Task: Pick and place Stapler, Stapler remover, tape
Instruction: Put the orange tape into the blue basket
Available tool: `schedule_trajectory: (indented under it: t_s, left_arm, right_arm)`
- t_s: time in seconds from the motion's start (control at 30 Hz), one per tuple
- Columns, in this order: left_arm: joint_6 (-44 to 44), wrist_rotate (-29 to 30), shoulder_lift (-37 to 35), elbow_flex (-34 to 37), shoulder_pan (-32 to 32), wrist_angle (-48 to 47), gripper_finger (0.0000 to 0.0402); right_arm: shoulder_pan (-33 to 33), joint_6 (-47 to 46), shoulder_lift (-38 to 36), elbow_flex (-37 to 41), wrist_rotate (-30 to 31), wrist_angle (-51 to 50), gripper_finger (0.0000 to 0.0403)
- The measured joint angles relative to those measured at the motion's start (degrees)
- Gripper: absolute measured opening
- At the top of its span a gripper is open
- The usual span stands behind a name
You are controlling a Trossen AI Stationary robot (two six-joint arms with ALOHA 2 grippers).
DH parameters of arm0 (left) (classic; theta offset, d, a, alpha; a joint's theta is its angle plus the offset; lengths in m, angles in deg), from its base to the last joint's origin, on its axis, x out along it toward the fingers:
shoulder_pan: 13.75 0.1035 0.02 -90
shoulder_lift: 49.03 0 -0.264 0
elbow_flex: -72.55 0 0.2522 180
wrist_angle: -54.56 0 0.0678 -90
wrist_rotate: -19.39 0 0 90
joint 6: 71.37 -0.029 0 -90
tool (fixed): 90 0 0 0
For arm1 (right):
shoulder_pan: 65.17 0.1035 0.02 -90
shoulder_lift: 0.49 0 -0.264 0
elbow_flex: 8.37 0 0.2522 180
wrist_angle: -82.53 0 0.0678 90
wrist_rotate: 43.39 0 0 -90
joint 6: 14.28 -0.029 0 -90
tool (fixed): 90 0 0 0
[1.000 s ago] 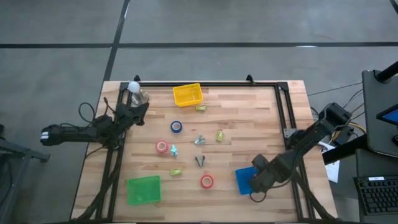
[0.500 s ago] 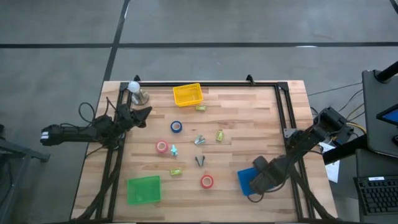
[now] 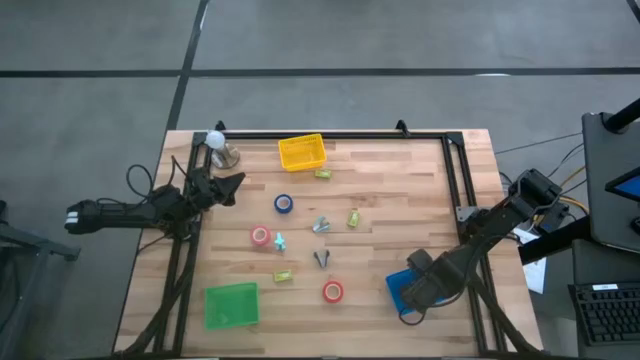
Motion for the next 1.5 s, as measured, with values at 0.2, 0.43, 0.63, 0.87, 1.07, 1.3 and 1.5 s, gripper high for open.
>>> schedule_trajectory:
  t_s: [0.2,0.43,0.63,0.87,1.07,1.3,1.5]
  left_arm:
    - [0.02,-0.18,0.00,0.00,0.00,0.04,0.0026]
    - [-0.04,-0.26,0.02,0.00,0.00,0.02,0.0026]
    - [-0.12,-0.72,0.02,0.00,0.04,0.00,0.0026]
    - [-0.33,-0.70,0.07,0.00,0.04,-0.04,0.0026]
    - [-0.07,-2.01,0.02,0.00,0.02,-0.04,0.0026]
    - [-0.02,-3.96,0.00,0.00,0.00,0.00,0.0026]
    - [0.02,-3.93,0.00,0.00,-0.01,0.39,0.0026]
  right_arm:
    - [-5.98,11.46,2.52,-10.59,4.39,1.95,0.0171]
    - [-17.57,25.69,10.43,-21.06,3.93,3.47,0.0176]
    - [-23.20,35.22,17.47,-28.72,1.06,5.12,0.0191]
    - [-23.87,41.65,26.12,-36.14,-0.55,5.06,0.0208]
    - [-23.82,45.75,34.75,-43.00,-3.26,1.45,0.0230]
    - [-23.82,48.17,39.02,-45.71,-4.07,0.47,0.0242]
    - [-23.84,50.27,39.69,-44.85,-4.22,-0.68,0.0238]
